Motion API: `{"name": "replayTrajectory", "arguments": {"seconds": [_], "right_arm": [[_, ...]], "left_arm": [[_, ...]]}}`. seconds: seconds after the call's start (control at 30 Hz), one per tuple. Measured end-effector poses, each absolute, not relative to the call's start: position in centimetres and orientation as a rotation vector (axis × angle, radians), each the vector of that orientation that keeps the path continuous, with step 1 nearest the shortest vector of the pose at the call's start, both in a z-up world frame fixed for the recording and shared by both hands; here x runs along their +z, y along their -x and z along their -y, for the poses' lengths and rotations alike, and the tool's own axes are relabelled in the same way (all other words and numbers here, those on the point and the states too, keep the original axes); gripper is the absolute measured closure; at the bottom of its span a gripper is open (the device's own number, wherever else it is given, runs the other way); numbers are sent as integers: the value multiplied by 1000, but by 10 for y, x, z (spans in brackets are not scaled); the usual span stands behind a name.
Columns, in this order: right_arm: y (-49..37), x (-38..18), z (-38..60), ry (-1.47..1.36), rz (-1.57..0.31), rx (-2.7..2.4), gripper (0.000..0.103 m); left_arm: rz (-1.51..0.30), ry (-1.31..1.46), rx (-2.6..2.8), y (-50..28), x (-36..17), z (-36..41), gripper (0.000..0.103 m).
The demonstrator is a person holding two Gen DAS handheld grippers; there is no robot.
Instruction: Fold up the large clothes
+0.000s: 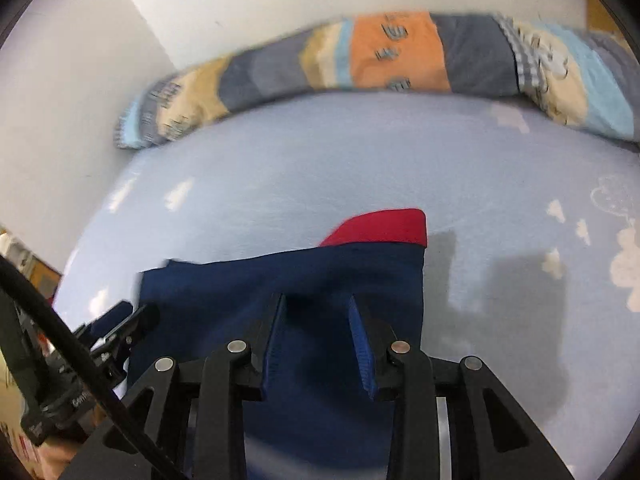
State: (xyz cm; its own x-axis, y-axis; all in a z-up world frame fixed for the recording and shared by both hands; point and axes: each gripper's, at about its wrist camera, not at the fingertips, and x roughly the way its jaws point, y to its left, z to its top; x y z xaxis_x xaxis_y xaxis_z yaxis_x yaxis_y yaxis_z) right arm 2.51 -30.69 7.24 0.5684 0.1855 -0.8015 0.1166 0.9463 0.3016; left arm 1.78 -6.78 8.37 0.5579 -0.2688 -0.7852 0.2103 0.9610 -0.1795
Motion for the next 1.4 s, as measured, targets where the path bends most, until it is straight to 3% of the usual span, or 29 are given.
{"name": "replayTrajectory", "arguments": {"seconds": [0.13, 0.3, 0.47, 0.77, 0.8, 0.87, 0.9, 1.03, 1.2, 1.4], "right_arm": [[-51, 23, 308, -340, -1110, 32, 67], [-32, 48, 307, -345, -1055, 72, 65], [49, 82, 280, -276, -985, 178, 53], [193, 60, 244, -181, -983, 214, 53], [197, 55, 243, -173, -1000, 210, 53], [199, 37, 241, -158, -1028, 183, 39], [196, 24, 242, -167, -1062, 178, 37], [195, 20, 282, -434, -1080, 241, 36], [205, 52, 297, -390, -1004, 234, 34], [206, 46, 312, -495, -1047, 184, 33]], "left_arm": [[-1032, 102, -242, -32, 41, 68, 18], [-1019, 117, -264, -21, 60, 57, 19], [-965, 32, -289, 28, 90, 47, 19], [-1035, -188, -259, 121, 58, 23, 21], [-1057, -159, -259, 124, 51, 15, 21], [-1090, -64, -264, 121, 43, 2, 20], [-1092, -40, -265, 120, 42, -1, 20], [-1072, 32, -284, 134, 53, -18, 22], [-965, 72, -269, 161, 77, -49, 22], [-978, 209, -183, 156, 71, -83, 22]]}}
